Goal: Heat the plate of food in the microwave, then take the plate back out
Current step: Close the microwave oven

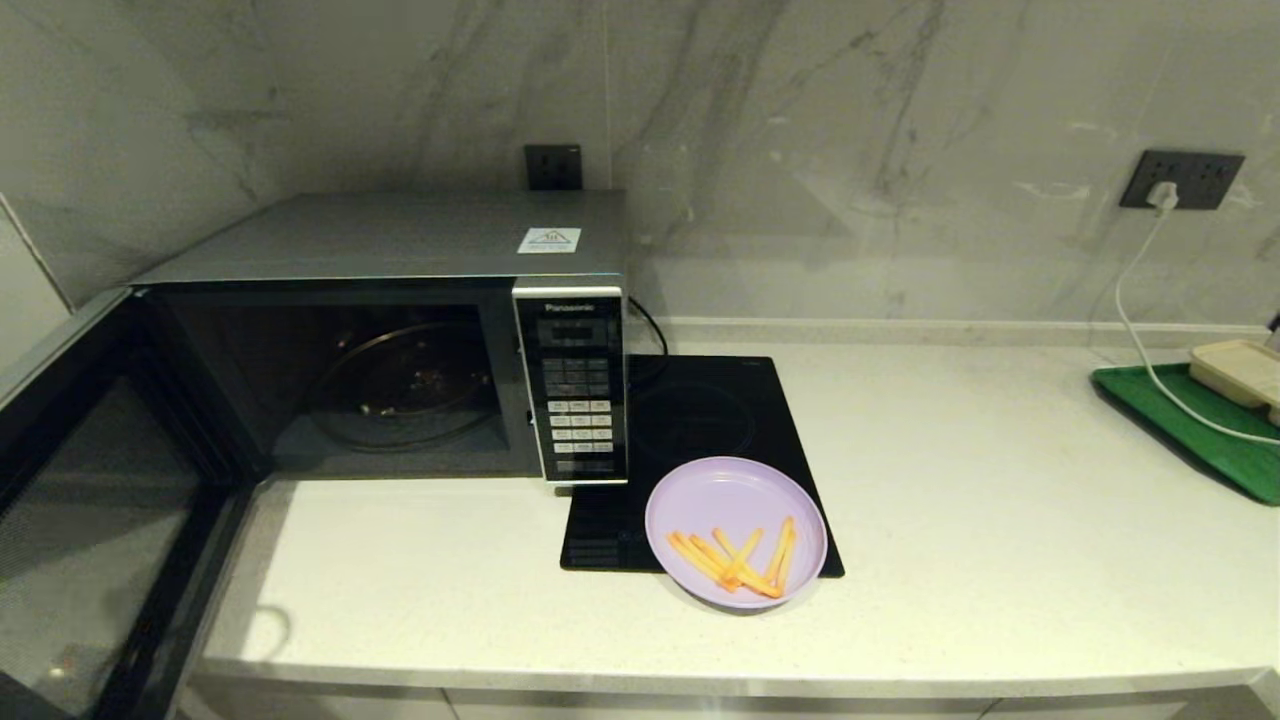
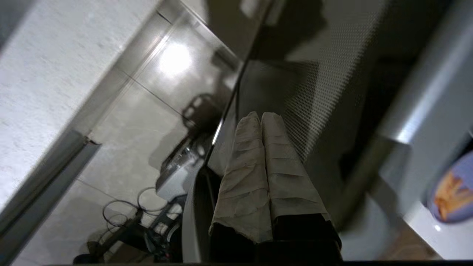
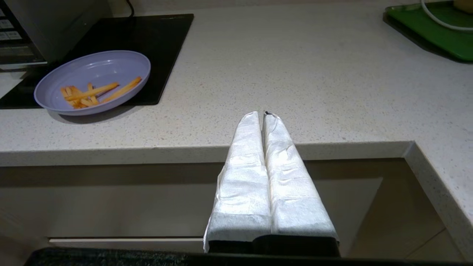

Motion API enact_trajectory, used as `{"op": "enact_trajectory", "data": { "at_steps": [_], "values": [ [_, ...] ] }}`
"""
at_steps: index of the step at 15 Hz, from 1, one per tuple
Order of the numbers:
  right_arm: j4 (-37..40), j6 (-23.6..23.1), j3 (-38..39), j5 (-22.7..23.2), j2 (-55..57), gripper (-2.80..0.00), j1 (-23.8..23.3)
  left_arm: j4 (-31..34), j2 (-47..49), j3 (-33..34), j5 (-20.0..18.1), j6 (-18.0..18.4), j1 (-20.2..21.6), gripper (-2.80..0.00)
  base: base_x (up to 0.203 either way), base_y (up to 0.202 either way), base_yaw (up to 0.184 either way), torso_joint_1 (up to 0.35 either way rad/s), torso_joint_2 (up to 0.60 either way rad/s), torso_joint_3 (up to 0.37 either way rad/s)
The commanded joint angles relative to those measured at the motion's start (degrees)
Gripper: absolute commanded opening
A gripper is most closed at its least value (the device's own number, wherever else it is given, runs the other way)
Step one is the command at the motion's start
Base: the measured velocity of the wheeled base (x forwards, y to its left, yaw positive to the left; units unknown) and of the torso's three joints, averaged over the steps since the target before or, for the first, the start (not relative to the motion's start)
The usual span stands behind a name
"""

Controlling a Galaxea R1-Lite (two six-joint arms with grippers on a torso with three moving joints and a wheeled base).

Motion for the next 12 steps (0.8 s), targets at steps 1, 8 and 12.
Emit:
{"op": "enact_trajectory", "data": {
  "at_steps": [1, 8, 12],
  "values": [
    [0.09, 0.05, 0.07, -0.03, 0.0, -2.8, 0.13, 0.21, -0.47, -0.68, -0.27, -0.24, -0.66, -2.8, 0.0, 0.0, 0.0, 0.0, 0.0, 0.0],
    [0.09, 0.05, 0.07, -0.03, 0.0, -2.8, 0.13, 4.79, -4.56, -7.51, -0.18, -11.21, -17.49, -2.8, 0.0, 0.0, 0.0, 0.0, 0.0, 0.0],
    [0.02, 0.05, 0.07, -0.03, 0.0, -2.8, 0.13, 4.84, -5.74, -7.53, 0.15, -21.64, -31.84, -2.8, 0.0, 0.0, 0.0, 0.0, 0.0, 0.0]
  ]
}}
